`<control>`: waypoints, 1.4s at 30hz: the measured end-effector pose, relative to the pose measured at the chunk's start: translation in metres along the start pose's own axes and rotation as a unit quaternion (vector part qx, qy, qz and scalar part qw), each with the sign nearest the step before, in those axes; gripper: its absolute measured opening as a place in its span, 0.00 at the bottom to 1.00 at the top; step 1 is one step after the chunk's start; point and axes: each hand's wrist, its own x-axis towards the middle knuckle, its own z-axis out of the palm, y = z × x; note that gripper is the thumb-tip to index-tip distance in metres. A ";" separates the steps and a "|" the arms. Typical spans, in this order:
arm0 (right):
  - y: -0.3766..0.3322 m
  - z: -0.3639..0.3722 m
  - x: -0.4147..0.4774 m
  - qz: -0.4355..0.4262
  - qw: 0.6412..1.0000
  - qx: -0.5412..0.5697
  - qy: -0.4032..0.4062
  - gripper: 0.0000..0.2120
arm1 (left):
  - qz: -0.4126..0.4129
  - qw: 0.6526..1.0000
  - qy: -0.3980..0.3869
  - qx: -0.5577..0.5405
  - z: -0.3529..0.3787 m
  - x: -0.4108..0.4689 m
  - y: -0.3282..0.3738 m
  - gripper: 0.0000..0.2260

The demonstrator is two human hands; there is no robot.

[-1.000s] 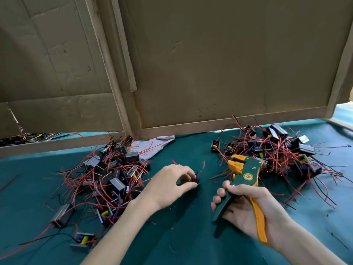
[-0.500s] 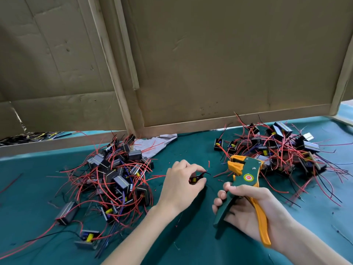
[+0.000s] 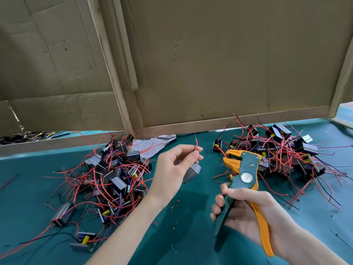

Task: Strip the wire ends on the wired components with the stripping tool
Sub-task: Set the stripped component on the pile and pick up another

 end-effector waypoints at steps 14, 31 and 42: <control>-0.005 0.007 -0.011 -0.010 0.981 -0.127 -0.149 0.06 | 0.028 0.981 -0.144 0.128 -0.026 0.005 0.043 0.05; -0.012 0.019 -0.024 0.025 0.955 -0.225 -0.190 0.11 | -0.042 0.956 -0.273 0.101 -0.028 0.002 0.052 0.09; 0.009 0.029 -0.025 0.050 0.979 -0.195 0.017 0.24 | -0.081 0.959 -0.253 0.096 -0.031 0.005 0.034 0.05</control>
